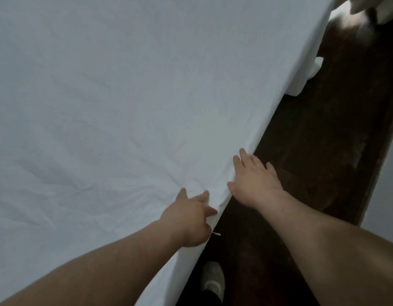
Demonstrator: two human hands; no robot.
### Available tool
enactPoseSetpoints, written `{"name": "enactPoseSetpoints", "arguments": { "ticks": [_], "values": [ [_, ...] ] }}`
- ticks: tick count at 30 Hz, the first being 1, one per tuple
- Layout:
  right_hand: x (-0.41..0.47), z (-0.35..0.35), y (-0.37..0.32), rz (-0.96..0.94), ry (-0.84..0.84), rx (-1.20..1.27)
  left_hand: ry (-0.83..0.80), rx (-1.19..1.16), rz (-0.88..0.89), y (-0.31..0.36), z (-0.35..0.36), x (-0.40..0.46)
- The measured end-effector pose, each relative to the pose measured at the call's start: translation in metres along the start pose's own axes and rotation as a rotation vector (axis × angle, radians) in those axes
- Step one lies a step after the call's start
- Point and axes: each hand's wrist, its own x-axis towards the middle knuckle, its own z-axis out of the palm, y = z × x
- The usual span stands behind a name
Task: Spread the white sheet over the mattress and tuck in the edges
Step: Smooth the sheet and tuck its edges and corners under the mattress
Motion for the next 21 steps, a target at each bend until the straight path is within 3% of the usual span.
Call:
{"name": "enactPoseSetpoints", "arguments": {
  "ticks": [5,11,14,21],
  "values": [
    [-0.039,-0.005,-0.027,-0.030,0.081,0.047,-0.014,-0.219,-0.014,-0.003,-0.006,-0.030],
    [-0.104,0.003,-0.079,-0.034,0.108,0.061,0.103,-0.224,-0.130,-0.056,0.021,-0.100],
    [-0.145,0.009,-0.124,-0.057,0.130,-0.006,0.213,-0.135,-0.229,-0.094,0.037,-0.161],
    [-0.264,0.005,-0.284,-0.087,0.183,0.027,0.382,-0.237,-0.350,-0.194,0.090,-0.350]
  ]
}}
